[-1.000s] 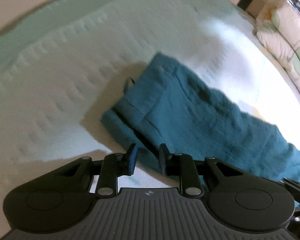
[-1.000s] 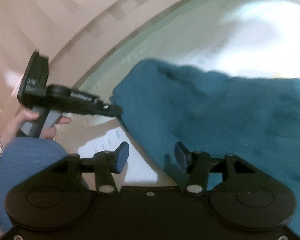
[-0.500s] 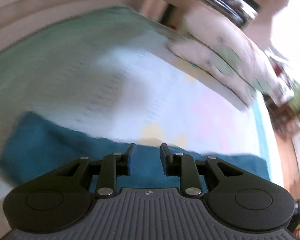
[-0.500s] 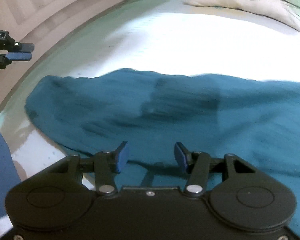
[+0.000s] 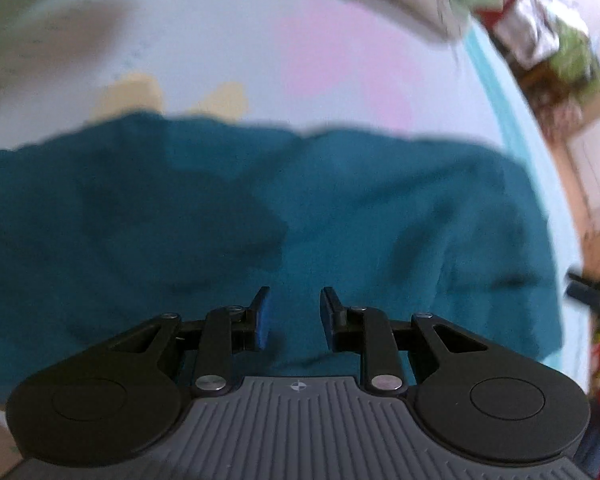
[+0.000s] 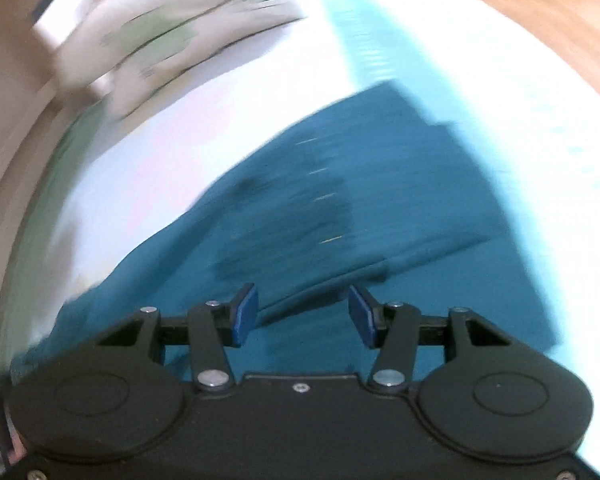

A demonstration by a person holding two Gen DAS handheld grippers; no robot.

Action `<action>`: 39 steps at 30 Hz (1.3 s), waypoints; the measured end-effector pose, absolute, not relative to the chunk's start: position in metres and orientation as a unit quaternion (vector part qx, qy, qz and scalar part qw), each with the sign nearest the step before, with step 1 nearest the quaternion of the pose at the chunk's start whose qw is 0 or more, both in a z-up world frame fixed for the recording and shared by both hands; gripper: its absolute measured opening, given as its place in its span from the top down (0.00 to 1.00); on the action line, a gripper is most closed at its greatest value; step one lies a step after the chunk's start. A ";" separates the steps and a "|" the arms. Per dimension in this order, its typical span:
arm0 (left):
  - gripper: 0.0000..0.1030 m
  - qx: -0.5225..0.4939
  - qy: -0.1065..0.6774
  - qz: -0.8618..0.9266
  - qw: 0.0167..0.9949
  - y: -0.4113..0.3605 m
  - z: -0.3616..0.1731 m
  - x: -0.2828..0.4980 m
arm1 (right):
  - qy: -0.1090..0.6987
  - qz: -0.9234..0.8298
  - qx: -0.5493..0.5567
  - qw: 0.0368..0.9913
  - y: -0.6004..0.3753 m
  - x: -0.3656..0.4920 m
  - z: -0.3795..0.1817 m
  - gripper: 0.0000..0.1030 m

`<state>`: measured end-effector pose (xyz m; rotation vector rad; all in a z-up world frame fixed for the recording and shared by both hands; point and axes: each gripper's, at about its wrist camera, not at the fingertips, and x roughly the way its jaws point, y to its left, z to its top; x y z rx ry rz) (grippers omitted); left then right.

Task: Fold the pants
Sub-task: 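Grasp a pants corner with the right gripper while the left gripper grasps the edge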

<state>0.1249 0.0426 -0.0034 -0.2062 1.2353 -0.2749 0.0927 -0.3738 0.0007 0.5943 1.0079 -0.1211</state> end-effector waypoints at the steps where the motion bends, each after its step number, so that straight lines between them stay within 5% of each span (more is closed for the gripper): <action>1: 0.76 -0.089 0.588 -0.125 0.794 0.042 -0.011 0.125 | 0.477 -0.068 0.295 0.825 -0.385 0.095 -0.006 0.43; 16: 0.76 -0.117 0.625 -0.105 0.765 0.055 -0.037 0.129 | 0.419 -0.151 0.451 0.774 -0.447 0.096 -0.067 0.43; 18: 0.76 -0.117 0.625 -0.105 0.765 0.054 -0.037 0.129 | 0.413 -0.148 0.443 0.782 -0.446 0.099 -0.068 0.59; 19: 0.76 -0.118 0.625 -0.105 0.765 0.053 -0.038 0.130 | 0.415 -0.145 0.432 0.787 -0.445 0.101 -0.068 0.80; 22: 0.76 -0.126 0.625 -0.105 0.764 0.054 -0.038 0.131 | 0.409 -0.122 0.402 0.810 -0.435 0.106 -0.055 0.85; 32: 0.76 -0.194 0.574 -0.104 0.788 0.085 -0.012 0.129 | 0.311 -0.037 0.307 0.899 -0.403 0.082 0.082 0.86; 39: 0.75 -0.219 0.563 -0.105 0.790 0.091 -0.007 0.127 | 0.381 -0.091 0.305 0.868 -0.432 0.020 0.063 0.86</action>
